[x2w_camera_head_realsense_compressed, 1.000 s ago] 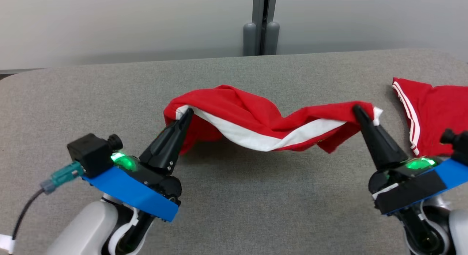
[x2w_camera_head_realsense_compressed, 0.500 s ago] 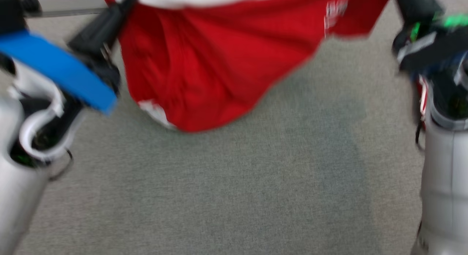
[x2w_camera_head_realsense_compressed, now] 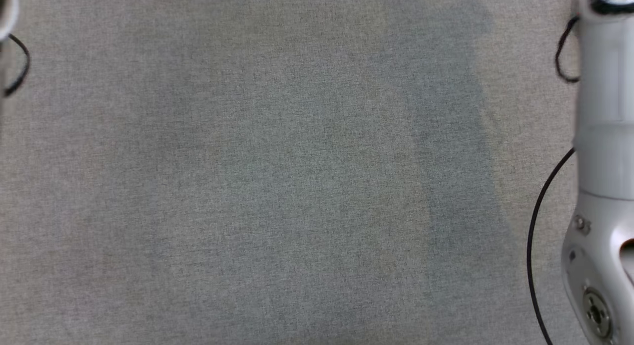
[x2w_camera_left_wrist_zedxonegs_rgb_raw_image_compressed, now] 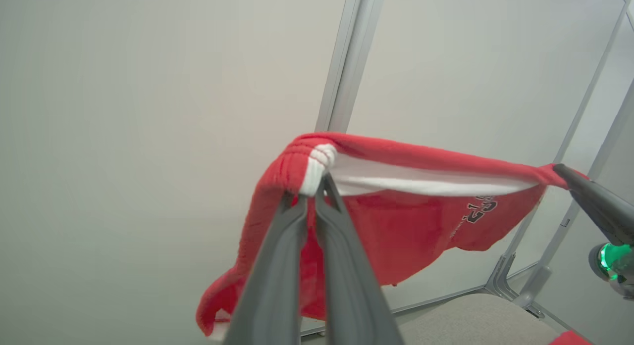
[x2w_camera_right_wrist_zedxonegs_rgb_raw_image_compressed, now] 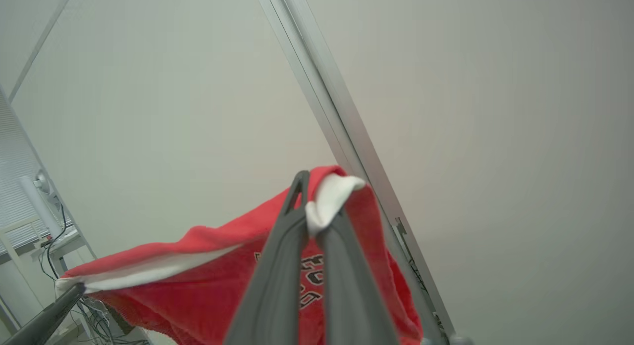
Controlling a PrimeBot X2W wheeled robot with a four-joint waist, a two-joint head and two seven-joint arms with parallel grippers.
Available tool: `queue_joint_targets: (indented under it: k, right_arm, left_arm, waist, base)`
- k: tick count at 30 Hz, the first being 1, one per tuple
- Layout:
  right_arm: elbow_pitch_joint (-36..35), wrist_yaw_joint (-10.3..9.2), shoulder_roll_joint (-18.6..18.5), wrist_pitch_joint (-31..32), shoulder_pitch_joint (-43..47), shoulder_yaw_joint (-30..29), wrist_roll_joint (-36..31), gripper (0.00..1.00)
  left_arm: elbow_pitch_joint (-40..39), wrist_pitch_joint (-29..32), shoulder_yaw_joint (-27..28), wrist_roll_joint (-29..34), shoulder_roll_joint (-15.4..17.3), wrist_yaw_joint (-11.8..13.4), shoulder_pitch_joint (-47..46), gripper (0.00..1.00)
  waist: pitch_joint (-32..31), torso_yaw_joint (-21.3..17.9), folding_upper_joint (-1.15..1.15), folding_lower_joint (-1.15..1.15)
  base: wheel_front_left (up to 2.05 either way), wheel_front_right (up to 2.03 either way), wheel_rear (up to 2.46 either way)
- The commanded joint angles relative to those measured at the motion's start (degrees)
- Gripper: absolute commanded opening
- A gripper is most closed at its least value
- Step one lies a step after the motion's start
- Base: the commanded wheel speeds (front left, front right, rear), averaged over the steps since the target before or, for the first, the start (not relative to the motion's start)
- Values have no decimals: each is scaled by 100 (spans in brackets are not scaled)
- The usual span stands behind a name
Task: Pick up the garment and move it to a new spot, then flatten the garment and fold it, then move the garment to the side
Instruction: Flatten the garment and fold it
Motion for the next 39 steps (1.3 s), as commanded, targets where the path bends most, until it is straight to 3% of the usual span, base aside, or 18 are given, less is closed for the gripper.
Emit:
queue_joint_targets:
  k: [1, 6, 12, 19, 24, 28, 34, 39]
  right_arm:
    - [236, 1, -15, -21, 207, 146, -31, 0]
    - [778, 1, -134, 358, 990, 628, 143, 0]
    - [994, 1, -627, 1171, 2341, 1197, 310, 0]
    - [543, 1, -1186, 1822, 3854, 1248, 316, 0]
    - [46, -1, -1449, 2257, 4671, 1090, 54, 0]
    - [-1038, -4, -1574, 3036, 5899, 560, -283, 0]
    - [-3004, 0, -1418, 4547, 7557, -181, -561, 0]
    - [-4513, 0, -1132, 5294, 8152, -780, -896, 0]
  left_arm:
    - [168, -130, -119, 35, -61, -68, 169, 0]
    - [533, -398, -538, 9, -108, -196, 934, 0]
    - [749, -442, -1205, -199, 36, -241, 2388, 0]
    - [366, -365, -1832, -427, 306, -227, 3896, 0]
    - [-176, -143, -2049, -484, 568, -108, 4494, 0]
    - [-1121, 268, -2330, -534, 964, 175, 5177, 0]
    - [-2556, 904, -2601, -794, 1480, 709, 5959, 0]
    - [-3508, 1099, -2519, -1100, 1806, 1013, 6278, 0]
  waist:
    - [26, -7, 0, -2]
    - [-13, -4, 0, -2]
    - [-406, 77, 0, -2]
    - [-1103, 258, 0, -2]
    - [-1442, 350, 0, -2]
    - [-1808, 505, 0, -2]
    - [-2000, 576, 0, -2]
    - [-2015, 596, 0, -2]
  base:
    - [0, 0, 0]
    - [0, 0, 0]
    - [0, 0, 0]
    - [0, 0, 0]
    - [0, 0, 0]
    - [0, 0, 0]
    - [0, 0, 0]
    - [0, 0, 0]
